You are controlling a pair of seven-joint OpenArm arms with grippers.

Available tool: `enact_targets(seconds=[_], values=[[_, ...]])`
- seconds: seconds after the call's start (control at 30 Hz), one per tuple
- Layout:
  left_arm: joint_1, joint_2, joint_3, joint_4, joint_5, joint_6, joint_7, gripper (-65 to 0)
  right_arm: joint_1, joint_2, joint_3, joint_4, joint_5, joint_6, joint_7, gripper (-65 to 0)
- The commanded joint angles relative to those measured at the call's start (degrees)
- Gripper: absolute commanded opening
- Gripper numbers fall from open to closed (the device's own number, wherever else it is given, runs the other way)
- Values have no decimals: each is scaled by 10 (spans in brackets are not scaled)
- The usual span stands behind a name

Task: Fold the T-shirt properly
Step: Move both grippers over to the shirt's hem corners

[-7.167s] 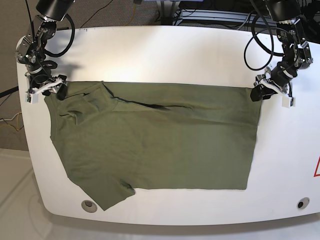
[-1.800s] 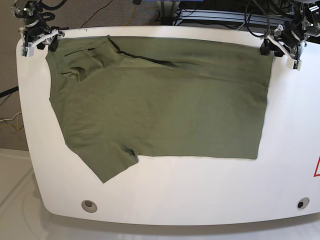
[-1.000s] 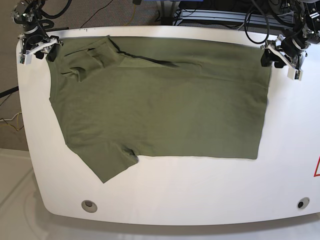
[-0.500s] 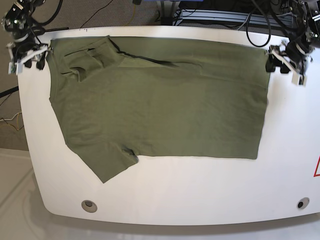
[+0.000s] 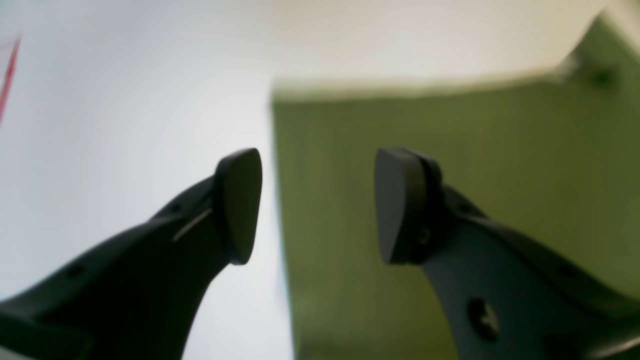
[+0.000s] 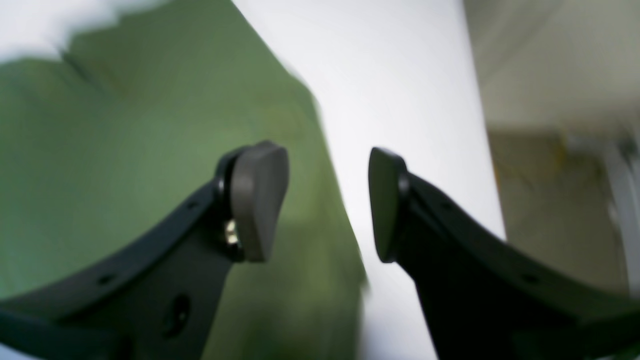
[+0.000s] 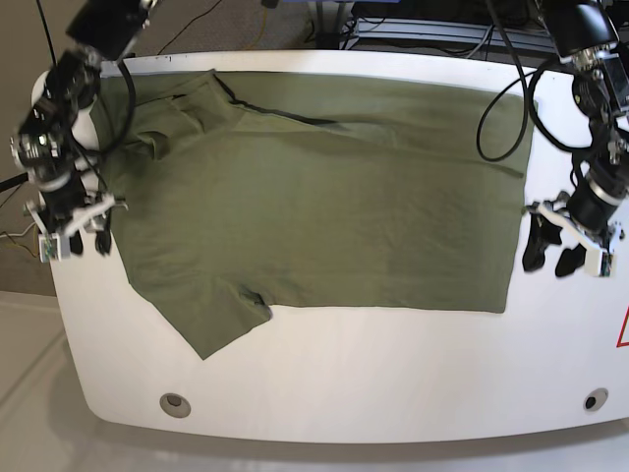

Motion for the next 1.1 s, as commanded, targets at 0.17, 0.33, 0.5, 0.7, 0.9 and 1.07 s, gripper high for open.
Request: enact_targets(seconds=[0.17,0.33,0.5,0.7,0.9,1.07], values=[[-91,-19,30,-110,56,2,-34,-302,109,17,-42,-147,-67,-13,43,-366],[-135,-21,49,-191,91,6,-54,-303,152,20,-60,-236,-69,-15,67,-367],[-177,-27,69,-274,118,11,-72,-304,181,23,-86,-310,-79,-12,89,-368],[-233,-32,85,-401,111,3,-96,-310,224,33,-103,-407,-90,-17,114,-371],[-273,-36,94,-490,98,-14,-114,-315,264,48,-111,-495,-104,-20,136,-372],[-274,-34,88,-496,99,-19,-112,-313,285,58,-109,-556,-117,-10,143,-373]])
